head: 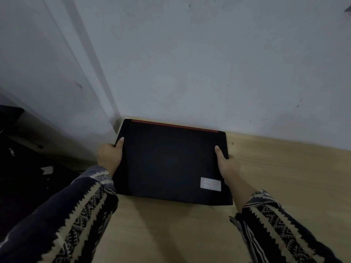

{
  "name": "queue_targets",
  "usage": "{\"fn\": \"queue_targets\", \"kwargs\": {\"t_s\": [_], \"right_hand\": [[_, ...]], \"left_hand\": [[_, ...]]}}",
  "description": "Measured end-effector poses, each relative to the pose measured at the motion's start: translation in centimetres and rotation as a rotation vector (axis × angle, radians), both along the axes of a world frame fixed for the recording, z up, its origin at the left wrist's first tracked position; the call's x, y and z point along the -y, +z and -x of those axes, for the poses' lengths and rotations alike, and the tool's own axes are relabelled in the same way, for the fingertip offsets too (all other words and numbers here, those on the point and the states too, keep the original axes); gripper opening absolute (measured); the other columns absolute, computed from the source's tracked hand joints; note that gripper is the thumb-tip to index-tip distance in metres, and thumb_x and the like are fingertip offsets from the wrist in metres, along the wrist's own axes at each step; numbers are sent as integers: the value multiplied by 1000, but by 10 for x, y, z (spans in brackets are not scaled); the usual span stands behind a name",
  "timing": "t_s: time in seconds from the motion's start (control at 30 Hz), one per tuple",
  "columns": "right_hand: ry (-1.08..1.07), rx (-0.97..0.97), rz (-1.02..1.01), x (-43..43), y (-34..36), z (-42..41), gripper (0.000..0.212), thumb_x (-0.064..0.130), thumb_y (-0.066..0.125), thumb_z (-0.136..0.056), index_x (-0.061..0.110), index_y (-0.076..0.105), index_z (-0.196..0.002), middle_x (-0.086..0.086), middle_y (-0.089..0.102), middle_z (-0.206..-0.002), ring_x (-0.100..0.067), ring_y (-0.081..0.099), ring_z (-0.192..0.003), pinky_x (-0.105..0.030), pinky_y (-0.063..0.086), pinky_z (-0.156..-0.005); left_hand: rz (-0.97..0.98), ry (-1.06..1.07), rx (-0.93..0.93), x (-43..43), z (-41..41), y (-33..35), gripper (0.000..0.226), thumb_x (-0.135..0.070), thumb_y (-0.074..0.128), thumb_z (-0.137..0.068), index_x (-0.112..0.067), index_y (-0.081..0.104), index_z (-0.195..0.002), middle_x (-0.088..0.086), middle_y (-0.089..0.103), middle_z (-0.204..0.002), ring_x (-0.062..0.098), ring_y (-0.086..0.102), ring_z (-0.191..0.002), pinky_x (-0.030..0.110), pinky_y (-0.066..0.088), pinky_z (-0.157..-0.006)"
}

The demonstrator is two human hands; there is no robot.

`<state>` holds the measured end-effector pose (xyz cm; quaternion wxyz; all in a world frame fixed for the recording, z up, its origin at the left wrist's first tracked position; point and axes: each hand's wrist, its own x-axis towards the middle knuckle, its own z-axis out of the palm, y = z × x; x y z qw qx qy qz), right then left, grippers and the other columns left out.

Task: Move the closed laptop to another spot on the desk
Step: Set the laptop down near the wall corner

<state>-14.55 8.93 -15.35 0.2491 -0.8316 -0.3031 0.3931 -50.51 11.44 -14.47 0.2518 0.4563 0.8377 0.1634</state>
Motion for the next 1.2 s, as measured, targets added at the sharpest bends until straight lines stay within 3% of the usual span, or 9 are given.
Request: {"fn": "queue_targets", "kwargs": {"t_s": [0.1,0.17,0.3,0.6,0.77,0.87,0.97,1.1,1.2], "right_hand": [[25,59,10,-1,1,0,101,86,41,-75,4,58,-132,-17,63,-127,-36,58,-117,-52,46,-104],[23,130,9,-1,-1,-2,90,81,43,-80,3,62,-120,-15,66,-112,-33,62,-103,-49,49,-97],[-24,255,-55,5,-4,2,74,79,49,-80,8,65,-90,-9,67,-83,-27,65,-78,-44,56,-78],[22,479,58,2,-1,9,74,81,41,-82,9,50,-68,-9,57,-66,-25,58,-60,-35,44,-56],[64,501,105,-11,2,2,70,77,50,-80,12,42,-55,-3,44,-52,-16,41,-45,-30,30,-44],[126,387,33,-10,1,-7,59,69,60,-81,19,41,-57,1,43,-56,-14,39,-50,-29,33,-50],[216,589,31,-10,7,-9,65,70,58,-83,14,41,-53,-2,44,-51,-20,47,-50,-31,38,-48],[322,739,57,-14,22,-4,67,64,54,-89,10,40,-50,-3,41,-48,-17,40,-43,-28,25,-42],[326,723,48,-14,17,0,63,60,54,-92,9,45,-57,-6,52,-58,-21,52,-51,-32,44,-47]], "left_hand": [[3,-50,-64,-8,2,0,66,-52,35,-96,-1,55,-60,10,48,-59,31,54,-70,34,37,-67],[-23,-92,-142,-10,2,-3,66,-53,35,-96,-2,52,-57,11,50,-60,35,60,-73,34,36,-64],[-11,-129,-310,-8,-4,-3,67,-51,36,-96,10,62,-83,26,65,-87,42,63,-87,35,33,-63],[-9,87,-181,-4,-10,-2,68,-59,46,-89,6,66,-82,24,68,-88,41,65,-86,37,42,-63],[-16,143,-140,-6,-10,-2,64,-60,50,-87,2,61,-71,24,68,-83,40,65,-82,38,46,-63],[-15,151,-157,-5,-11,-3,62,-59,50,-87,0,59,-69,23,68,-84,40,65,-82,37,43,-61],[-5,142,-187,-5,-16,-3,65,-56,46,-90,6,64,-81,25,68,-90,41,65,-88,38,41,-63],[1,127,-206,-3,-29,-2,61,-47,43,-95,11,62,-102,29,64,-106,43,61,-100,44,45,-77],[-36,60,-192,6,-42,2,57,-41,44,-96,10,51,-120,31,56,-121,44,52,-112,48,41,-93]]}}
